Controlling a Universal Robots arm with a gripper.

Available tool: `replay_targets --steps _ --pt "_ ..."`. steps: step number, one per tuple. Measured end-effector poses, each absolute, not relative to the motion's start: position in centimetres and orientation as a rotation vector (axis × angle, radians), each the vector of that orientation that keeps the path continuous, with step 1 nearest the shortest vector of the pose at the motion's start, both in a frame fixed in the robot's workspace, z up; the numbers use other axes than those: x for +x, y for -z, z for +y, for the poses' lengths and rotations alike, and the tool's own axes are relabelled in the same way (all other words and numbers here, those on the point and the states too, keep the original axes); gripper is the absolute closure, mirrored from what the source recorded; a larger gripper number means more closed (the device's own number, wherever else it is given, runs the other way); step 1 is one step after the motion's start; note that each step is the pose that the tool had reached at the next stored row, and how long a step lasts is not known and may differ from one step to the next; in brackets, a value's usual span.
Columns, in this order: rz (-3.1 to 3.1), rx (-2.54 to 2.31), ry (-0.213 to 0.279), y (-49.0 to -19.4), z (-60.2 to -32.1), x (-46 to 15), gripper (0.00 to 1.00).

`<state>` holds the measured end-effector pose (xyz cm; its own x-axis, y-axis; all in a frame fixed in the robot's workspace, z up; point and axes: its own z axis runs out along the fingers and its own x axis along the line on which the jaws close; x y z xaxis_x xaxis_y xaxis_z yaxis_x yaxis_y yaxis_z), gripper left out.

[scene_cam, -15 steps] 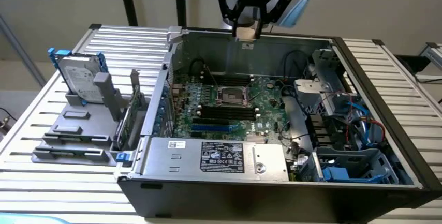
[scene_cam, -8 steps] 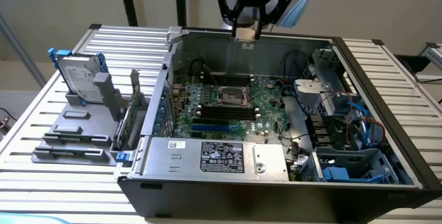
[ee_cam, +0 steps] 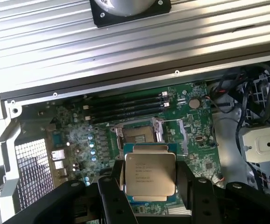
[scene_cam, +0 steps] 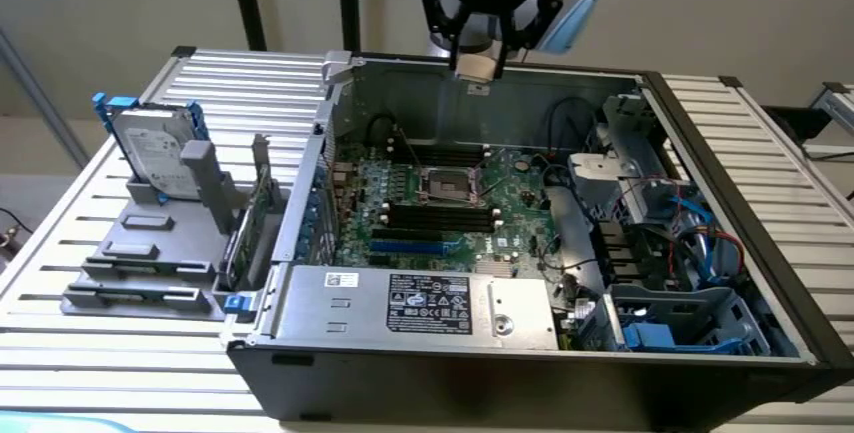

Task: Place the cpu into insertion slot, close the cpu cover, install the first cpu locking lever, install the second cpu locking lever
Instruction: 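Place the cpu into insertion slot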

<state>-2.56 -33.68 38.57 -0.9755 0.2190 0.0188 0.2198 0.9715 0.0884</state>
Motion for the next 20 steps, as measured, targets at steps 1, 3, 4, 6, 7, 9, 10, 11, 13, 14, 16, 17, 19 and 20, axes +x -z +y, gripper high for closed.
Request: replay_targets --steps 1,3,4,6,7,9,10,11,13,14,16,17,19,20 --pt "-3.108 -0.368 0.141 -38.56 -33.68 -2.56 0.46" --pt "-3.106 -0.396 0.141 -38.55 -33.68 -2.57 0.46" --pt "-3.105 -0.405 0.140 -38.54 -33.68 -2.58 0.46" --pt "-3.102 -0.434 0.139 -38.53 -33.69 -2.59 0.46" --pt "-3.100 -0.456 0.139 -38.52 -33.69 -2.59 0.46" --pt "-3.094 -0.501 0.139 -38.52 -33.68 -2.59 0.46" --pt "-3.090 -0.527 0.140 -38.51 -33.68 -2.59 0.46" --pt "-3.087 -0.551 0.140 -38.51 -33.68 -2.59 0.46" --pt "-3.079 -0.602 0.140 -38.51 -33.68 -2.59 0.46" --pt "-3.074 -0.628 0.140 -38.51 -33.68 -2.59 0.46" --pt "-3.064 -0.683 0.140 -38.51 -33.68 -2.59 0.46" --pt "-3.059 -0.709 0.139 -38.51 -33.68 -2.59 0.46" --pt "-3.047 -0.761 0.139 -38.50 -33.68 -2.59 0.46" --pt "-3.041 -0.787 0.139 -38.50 -33.68 -2.59 0.46"
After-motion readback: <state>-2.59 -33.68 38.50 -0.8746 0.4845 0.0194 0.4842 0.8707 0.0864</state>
